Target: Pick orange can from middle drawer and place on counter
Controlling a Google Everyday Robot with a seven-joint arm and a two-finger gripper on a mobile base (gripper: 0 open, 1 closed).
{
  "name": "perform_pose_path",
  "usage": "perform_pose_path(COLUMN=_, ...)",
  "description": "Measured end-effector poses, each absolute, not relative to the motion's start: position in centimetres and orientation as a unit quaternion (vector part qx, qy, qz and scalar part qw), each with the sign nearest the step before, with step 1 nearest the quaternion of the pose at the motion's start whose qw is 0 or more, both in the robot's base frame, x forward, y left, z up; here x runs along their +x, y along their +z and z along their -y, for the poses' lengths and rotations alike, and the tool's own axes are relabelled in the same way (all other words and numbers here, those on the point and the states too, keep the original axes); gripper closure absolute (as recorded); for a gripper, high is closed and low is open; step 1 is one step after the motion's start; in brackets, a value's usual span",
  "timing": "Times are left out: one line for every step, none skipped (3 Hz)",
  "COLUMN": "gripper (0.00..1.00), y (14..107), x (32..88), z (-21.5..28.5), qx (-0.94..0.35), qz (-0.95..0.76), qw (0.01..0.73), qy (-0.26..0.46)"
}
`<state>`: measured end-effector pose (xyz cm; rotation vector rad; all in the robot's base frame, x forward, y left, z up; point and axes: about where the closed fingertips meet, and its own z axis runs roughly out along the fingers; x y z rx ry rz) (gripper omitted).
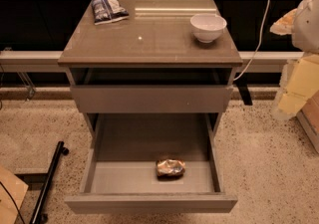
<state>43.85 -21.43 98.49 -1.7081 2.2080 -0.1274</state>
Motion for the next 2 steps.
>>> perform_pose_path(gripper=0.0, y=98.5, x=43.9, z=21.4, qx=-0.602, qz=-0.778, qw=0.173, qy=-0.045)
perform_pose_path(gripper=0.0, y=97.2, x=44.9, z=21.2, qx=-0.605, qz=-0.77, qw=0.201, qy=-0.023)
